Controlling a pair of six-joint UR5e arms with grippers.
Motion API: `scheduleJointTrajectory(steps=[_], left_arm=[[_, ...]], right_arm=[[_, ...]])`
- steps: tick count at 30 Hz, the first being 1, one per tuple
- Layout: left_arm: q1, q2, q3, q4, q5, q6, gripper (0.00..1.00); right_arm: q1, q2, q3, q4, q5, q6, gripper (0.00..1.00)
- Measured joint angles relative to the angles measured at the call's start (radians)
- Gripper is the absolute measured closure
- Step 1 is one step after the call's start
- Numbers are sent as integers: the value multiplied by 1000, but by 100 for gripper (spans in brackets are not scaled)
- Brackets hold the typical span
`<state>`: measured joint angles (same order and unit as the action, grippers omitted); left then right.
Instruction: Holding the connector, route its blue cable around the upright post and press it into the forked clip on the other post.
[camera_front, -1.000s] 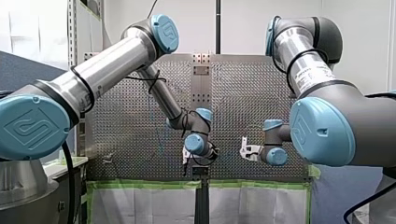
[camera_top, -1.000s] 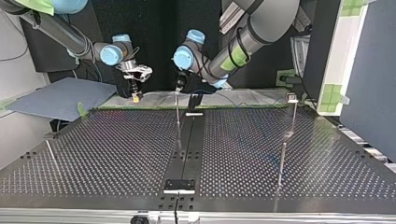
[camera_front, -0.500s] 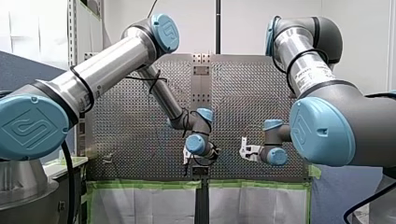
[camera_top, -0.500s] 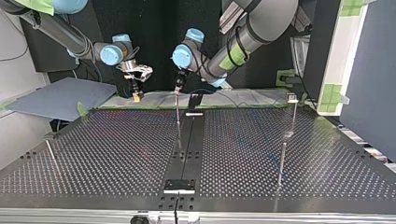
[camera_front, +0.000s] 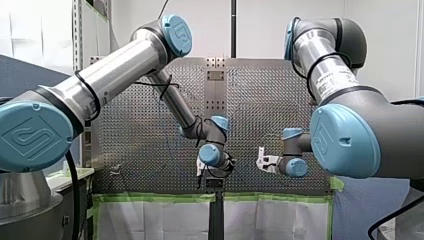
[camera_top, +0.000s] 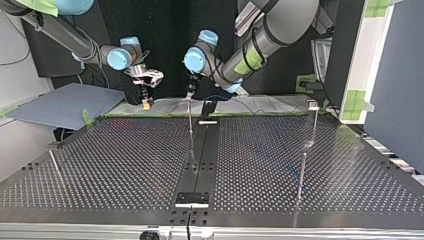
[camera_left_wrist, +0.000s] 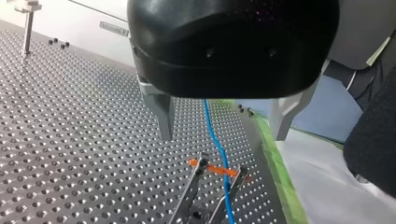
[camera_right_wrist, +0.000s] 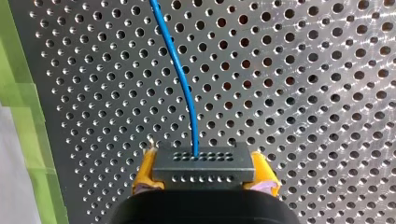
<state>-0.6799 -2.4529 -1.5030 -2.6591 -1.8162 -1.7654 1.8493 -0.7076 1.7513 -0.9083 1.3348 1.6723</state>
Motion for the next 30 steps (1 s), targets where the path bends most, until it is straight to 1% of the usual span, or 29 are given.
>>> scheduleJointTrajectory(steps=[2, 4, 7, 15, 19, 23, 26, 30], left_arm=[[-4, 1, -2, -8, -5, 5, 0], [-12, 7, -10, -18, -18, 17, 0], [-26, 25, -31, -17, -43, 29, 0], [-58, 93, -99, 38, -102, 29, 0], [-70, 129, -136, 58, -110, 20, 0], [-77, 165, -172, 62, -110, 4, 0], [-79, 189, -196, 63, -112, -13, 0], [-74, 225, -232, 84, -113, -29, 0]], right_arm=[[0, 0, 0, 0, 0, 0, 100], [-1, 0, 0, 0, 0, 0, 100], [-1, 0, 0, 0, 0, 1, 100], [-4, 0, 0, 1, 1, 8, 100], [-5, 0, 0, 9, 0, 12, 100], [-2, 0, 0, 13, 0, 13, 100], [-1, 0, 0, 15, 0, 14, 100], [0, 1, 0, 19, -5, 16, 100]])
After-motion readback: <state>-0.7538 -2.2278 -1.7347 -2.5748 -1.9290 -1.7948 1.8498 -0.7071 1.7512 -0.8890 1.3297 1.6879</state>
